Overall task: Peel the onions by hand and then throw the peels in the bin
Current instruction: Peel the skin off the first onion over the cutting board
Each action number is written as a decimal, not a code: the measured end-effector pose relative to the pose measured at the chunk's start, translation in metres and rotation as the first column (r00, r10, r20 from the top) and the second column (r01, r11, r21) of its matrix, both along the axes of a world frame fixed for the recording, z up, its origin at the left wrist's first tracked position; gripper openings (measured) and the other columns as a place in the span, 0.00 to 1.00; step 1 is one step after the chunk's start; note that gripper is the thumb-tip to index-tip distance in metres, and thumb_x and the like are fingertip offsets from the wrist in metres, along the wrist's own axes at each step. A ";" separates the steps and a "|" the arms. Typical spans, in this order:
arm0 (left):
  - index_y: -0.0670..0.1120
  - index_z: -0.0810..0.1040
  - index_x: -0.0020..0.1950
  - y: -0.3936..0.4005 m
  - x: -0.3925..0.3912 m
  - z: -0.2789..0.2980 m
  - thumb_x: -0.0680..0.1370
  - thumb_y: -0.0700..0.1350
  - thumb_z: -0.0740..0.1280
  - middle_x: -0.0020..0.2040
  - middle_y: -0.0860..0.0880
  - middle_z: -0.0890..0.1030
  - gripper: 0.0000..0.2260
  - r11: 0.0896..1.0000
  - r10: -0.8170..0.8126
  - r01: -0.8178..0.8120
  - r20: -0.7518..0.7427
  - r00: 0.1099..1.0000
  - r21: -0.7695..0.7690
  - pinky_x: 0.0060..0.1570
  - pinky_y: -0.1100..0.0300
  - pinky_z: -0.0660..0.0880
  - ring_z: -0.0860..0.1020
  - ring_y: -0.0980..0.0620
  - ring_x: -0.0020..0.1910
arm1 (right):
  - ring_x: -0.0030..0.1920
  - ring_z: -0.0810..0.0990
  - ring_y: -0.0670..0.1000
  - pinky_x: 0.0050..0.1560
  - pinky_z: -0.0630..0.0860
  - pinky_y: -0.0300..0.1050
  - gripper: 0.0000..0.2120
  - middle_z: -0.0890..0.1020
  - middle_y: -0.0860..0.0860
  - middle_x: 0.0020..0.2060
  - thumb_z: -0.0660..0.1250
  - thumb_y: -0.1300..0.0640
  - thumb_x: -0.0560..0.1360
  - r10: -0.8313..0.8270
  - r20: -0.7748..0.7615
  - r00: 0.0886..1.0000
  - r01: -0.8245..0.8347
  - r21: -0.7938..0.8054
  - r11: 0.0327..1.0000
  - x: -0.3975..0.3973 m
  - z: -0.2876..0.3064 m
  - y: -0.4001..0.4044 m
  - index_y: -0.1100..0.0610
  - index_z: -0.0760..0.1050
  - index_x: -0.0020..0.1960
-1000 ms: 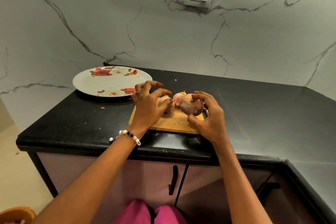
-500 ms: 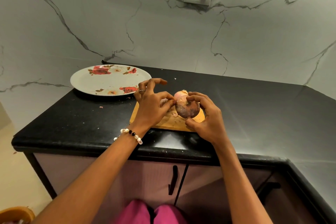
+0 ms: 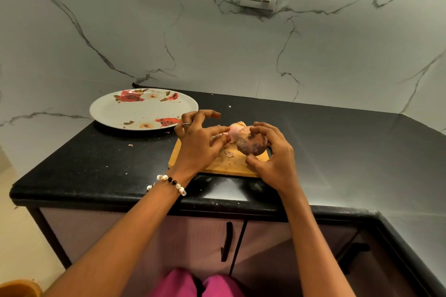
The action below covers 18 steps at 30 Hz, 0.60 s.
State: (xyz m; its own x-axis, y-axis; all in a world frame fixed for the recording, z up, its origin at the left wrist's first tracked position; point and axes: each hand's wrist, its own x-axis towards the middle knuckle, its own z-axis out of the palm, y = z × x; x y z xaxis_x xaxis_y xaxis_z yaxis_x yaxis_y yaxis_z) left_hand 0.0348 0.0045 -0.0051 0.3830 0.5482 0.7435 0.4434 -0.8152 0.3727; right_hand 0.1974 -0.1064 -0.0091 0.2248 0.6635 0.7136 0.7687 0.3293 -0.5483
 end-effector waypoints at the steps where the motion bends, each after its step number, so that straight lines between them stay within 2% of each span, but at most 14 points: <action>1: 0.55 0.83 0.54 0.001 0.001 -0.001 0.74 0.57 0.63 0.62 0.52 0.74 0.14 1.000 -0.017 0.017 -0.011 1.000 0.004 0.54 0.41 0.68 0.65 0.46 0.62 | 0.62 0.75 0.50 0.57 0.79 0.52 0.26 0.76 0.49 0.62 0.73 0.57 0.61 0.012 0.000 1.000 -0.012 -0.006 1.000 0.000 0.000 0.000 0.54 0.76 0.60; 5: 0.52 0.83 0.56 0.003 0.001 -0.002 0.76 0.51 0.57 0.56 0.50 0.78 0.17 0.997 -0.069 0.070 -0.018 0.997 0.036 0.52 0.43 0.71 0.66 0.48 0.59 | 0.63 0.75 0.50 0.57 0.78 0.56 0.25 0.76 0.47 0.62 0.71 0.53 0.62 0.031 0.015 0.999 -0.031 -0.019 0.999 0.000 0.000 0.000 0.52 0.76 0.60; 9: 0.47 0.81 0.61 -0.003 0.001 0.001 0.75 0.39 0.58 0.49 0.48 0.83 0.18 0.990 -0.136 0.136 0.014 0.991 0.044 0.56 0.53 0.68 0.72 0.50 0.55 | 0.63 0.74 0.50 0.54 0.79 0.56 0.26 0.75 0.47 0.63 0.73 0.56 0.63 0.029 0.016 0.999 -0.028 -0.040 0.999 0.001 -0.003 0.002 0.52 0.76 0.60; 11: 0.47 0.78 0.64 -0.001 0.002 0.001 0.76 0.41 0.55 0.49 0.49 0.83 0.20 0.986 -0.164 0.164 -0.009 0.986 0.026 0.56 0.46 0.71 0.74 0.48 0.56 | 0.63 0.74 0.50 0.54 0.79 0.57 0.26 0.75 0.46 0.63 0.72 0.55 0.62 0.030 0.013 0.999 -0.030 -0.039 0.999 0.001 -0.003 0.003 0.51 0.76 0.60; 14: 0.48 0.77 0.64 0.003 0.004 -0.002 0.76 0.48 0.52 0.51 0.50 0.84 0.22 0.989 -0.149 0.150 -0.059 0.987 0.016 0.57 0.36 0.68 0.75 0.48 0.59 | 0.63 0.74 0.49 0.55 0.78 0.58 0.26 0.75 0.46 0.63 0.71 0.53 0.62 0.044 0.012 0.999 -0.044 -0.035 0.998 0.002 -0.002 0.002 0.51 0.76 0.60; 18: 0.51 0.81 0.60 -0.001 0.005 0.000 0.77 0.52 0.55 0.53 0.51 0.83 0.19 0.986 -0.082 0.096 -0.107 0.991 0.136 0.58 0.34 0.64 0.75 0.46 0.60 | 0.64 0.75 0.49 0.56 0.78 0.58 0.26 0.76 0.46 0.63 0.72 0.57 0.63 0.083 -0.001 0.997 -0.082 -0.027 0.996 0.002 -0.002 0.002 0.53 0.76 0.61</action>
State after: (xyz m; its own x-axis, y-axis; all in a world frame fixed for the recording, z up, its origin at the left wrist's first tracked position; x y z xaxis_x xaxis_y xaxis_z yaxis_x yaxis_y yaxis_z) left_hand 0.0400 0.0031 -0.0056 0.5023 0.4016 0.7658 0.3960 -0.8941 0.2091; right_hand 0.1992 -0.1042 -0.0113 0.1683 0.6986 0.6954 0.7397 0.3768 -0.5576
